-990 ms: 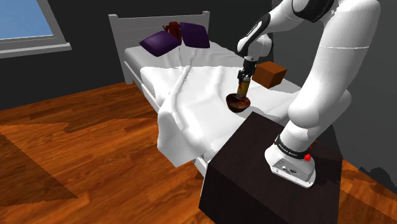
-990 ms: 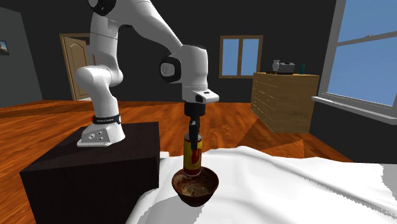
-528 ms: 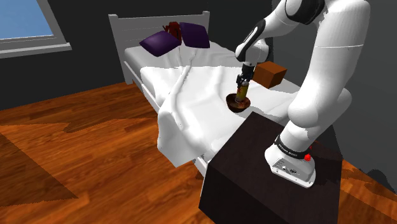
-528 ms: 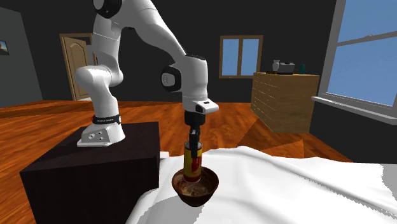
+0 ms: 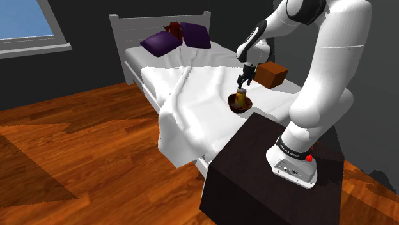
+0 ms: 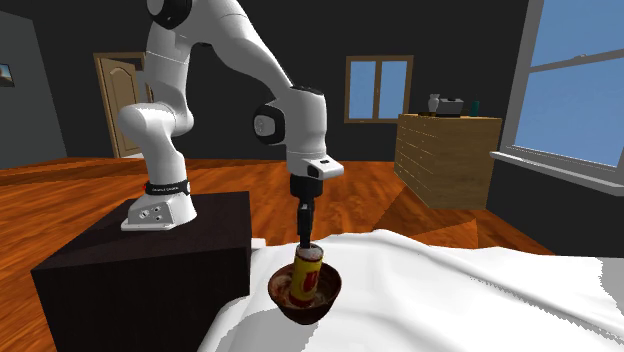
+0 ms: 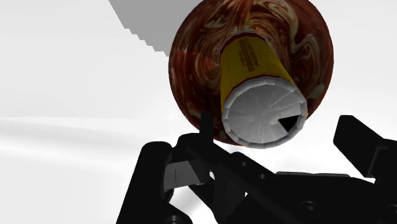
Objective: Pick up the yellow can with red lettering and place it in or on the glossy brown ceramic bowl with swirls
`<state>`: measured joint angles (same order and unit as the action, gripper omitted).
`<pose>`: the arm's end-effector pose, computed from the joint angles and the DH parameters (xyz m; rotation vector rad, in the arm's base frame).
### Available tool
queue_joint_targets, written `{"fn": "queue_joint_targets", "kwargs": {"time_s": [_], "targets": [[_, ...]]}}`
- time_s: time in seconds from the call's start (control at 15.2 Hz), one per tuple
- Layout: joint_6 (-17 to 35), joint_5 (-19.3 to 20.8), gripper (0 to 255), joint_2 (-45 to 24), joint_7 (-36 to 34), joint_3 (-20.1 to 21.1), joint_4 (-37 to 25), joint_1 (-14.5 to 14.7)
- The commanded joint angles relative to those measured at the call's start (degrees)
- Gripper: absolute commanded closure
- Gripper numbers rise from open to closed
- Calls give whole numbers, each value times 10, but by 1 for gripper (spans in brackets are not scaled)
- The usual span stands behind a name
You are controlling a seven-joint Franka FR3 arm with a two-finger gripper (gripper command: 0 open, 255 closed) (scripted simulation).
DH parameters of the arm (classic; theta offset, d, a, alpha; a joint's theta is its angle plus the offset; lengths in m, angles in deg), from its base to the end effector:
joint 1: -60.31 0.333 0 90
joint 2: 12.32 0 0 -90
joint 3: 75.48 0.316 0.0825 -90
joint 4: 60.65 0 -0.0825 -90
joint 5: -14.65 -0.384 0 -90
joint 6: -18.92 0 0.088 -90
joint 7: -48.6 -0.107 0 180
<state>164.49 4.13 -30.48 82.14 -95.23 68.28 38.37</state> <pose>0.4016 -0.3636 0.2309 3.1101 -0.4358 -0.0033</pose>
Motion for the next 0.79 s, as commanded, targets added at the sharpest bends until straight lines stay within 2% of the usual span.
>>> {"fn": "queue_joint_targets", "kwargs": {"time_s": [0.0, 0.2, 0.46, 0.73], "targets": [[0, 0, 0, 0, 0, 0, 0, 0], [0, 0, 0, 0, 0, 0, 0, 0], [-62, 39, 0, 61, -27, -19, -6, 14], [-62, 39, 0, 61, -27, -18, -6, 13]]}}
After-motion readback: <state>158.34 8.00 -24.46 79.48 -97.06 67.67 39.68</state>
